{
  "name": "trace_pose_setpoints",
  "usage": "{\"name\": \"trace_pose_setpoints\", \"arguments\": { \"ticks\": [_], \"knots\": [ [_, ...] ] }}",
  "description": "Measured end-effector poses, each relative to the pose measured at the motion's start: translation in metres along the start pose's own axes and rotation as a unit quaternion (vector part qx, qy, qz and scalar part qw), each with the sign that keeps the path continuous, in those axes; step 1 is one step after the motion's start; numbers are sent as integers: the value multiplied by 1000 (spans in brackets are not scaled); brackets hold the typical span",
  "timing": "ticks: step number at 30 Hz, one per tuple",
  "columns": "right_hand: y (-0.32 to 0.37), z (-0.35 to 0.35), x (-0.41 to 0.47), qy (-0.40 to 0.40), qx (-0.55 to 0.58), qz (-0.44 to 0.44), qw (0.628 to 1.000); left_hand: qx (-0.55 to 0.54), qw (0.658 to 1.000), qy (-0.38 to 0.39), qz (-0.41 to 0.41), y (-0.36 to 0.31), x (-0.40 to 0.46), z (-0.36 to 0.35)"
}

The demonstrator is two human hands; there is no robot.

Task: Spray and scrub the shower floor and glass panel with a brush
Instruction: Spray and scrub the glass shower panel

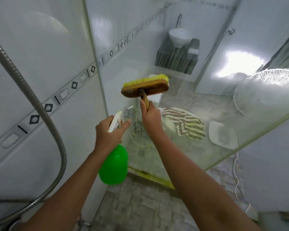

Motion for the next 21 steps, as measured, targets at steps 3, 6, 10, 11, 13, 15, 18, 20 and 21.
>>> {"name": "trace_pose_setpoints", "arguments": {
  "ticks": [3, 6, 10, 11, 13, 15, 18, 20, 21],
  "knots": [
    [-47, -55, -33, 76, -49, -21, 996, -9, 1000, 2, 4, 5, 2, 3],
    [-93, -92, -70, 117, -81, -82, 986, -3, 1000, -4, 1, 6, 7, 10],
    [-90, -99, -68, 115, -72, -91, 987, -3, 1000, -11, -1, 4, 14, 23],
    [-76, -94, -57, 108, -63, -76, 989, -2, 1000, -12, 0, 5, 16, 25],
    [-36, -77, -34, 80, -35, -42, 995, -1, 1000, -14, 2, 6, 18, 28],
    [0, -61, -16, 52, 4, -29, 998, -1, 1000, -13, 2, 6, 17, 29],
    [13, -59, -9, 44, 10, -23, 999, 5, 1000, -10, 5, 6, 16, 30],
    [-11, -72, -24, 74, -12, -37, 997, 4, 1000, -10, 9, 9, 17, 31],
    [-28, -79, -36, 90, -20, -50, 995, 8, 1000, -8, 9, 12, 18, 31]
  ]
}}
Point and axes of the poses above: each hand's wrist, its own x-axis towards the middle knuckle, its own z-axis out of the back of the hand, y = z × x, the point moved 5 cm from there along x, towards the middle knuckle, and after that the axes turned 13 degrees about -x, right-handed, at the moved point
